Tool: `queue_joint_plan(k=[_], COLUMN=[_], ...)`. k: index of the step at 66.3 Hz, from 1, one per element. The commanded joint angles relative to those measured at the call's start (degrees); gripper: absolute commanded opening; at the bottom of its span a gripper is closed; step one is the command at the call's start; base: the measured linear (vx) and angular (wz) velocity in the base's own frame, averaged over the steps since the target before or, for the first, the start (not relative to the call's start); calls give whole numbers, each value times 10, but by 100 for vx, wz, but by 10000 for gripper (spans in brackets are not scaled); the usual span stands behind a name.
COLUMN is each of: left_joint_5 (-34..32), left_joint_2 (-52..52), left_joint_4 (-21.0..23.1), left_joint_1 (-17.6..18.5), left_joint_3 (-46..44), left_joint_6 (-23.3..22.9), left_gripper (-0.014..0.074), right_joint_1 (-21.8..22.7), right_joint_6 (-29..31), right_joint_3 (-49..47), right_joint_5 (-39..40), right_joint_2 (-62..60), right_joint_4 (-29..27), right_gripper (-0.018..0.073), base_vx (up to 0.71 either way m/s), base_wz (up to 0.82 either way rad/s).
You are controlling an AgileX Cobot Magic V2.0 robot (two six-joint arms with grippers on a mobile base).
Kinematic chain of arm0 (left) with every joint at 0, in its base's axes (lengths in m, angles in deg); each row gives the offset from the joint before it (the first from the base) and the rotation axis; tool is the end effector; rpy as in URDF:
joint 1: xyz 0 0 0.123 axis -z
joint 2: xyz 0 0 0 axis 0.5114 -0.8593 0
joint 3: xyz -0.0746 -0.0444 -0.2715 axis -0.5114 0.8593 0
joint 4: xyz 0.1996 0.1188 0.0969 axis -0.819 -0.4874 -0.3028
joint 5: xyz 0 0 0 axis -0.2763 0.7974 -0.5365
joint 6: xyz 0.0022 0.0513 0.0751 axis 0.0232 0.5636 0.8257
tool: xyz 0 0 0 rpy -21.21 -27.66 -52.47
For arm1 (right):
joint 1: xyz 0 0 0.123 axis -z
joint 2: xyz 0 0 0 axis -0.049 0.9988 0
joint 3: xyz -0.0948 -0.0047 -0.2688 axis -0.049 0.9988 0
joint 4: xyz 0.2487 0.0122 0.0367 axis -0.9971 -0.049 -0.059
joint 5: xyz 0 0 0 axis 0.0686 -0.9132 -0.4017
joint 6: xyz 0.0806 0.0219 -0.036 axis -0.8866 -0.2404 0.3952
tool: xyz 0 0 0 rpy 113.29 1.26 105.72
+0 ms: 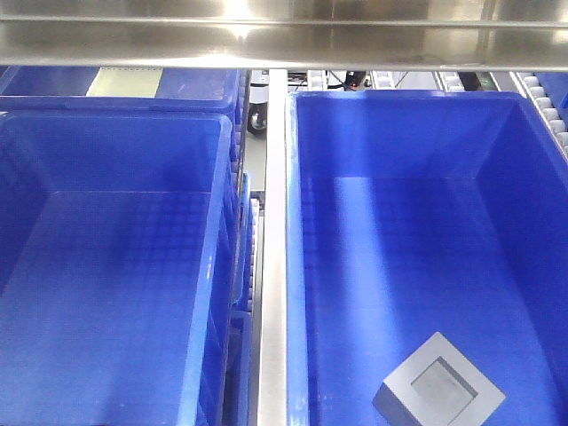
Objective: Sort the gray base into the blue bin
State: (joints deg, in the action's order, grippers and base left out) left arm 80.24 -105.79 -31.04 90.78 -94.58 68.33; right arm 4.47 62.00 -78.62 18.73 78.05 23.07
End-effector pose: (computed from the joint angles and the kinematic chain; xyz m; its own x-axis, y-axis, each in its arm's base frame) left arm 0.0463 -0.0843 0.3040 -0.2646 0.1799 -0.9474 0.8479 0.5114 -0.1397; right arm 0.0563 -0.0015 0.1889 -0.1139 0.0267 -0.9931 0.0297 0.9993 0.0235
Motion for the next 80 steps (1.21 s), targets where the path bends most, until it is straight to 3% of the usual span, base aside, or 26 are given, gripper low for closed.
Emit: queue_joint_plan(k=[1, 44, 66, 80], left_joint_5=[-32, -31, -31, -31], left_joint_2=[13, 15, 15, 17], left_joint_4=[3, 4, 64, 61], left_joint_1=[2, 2, 2, 2], left_joint_3=[-14, -14, -14, -14], left_joint_6=[-3, -3, 43, 43], left_gripper=[-8, -8, -6, -6], right_joint_1=[2, 2, 2, 2], right_joint_6=[7, 7, 7, 7], right_joint_3=[4, 4, 4, 4], right_joint_5=[19, 19, 19, 19], right_joint_2=[10, 10, 10, 10], right_joint_4=[3, 3, 3, 3], right_gripper=[-5, -5, -5, -5], base_vx=[0, 0, 0, 0], base_wz=[0, 0, 0, 0])
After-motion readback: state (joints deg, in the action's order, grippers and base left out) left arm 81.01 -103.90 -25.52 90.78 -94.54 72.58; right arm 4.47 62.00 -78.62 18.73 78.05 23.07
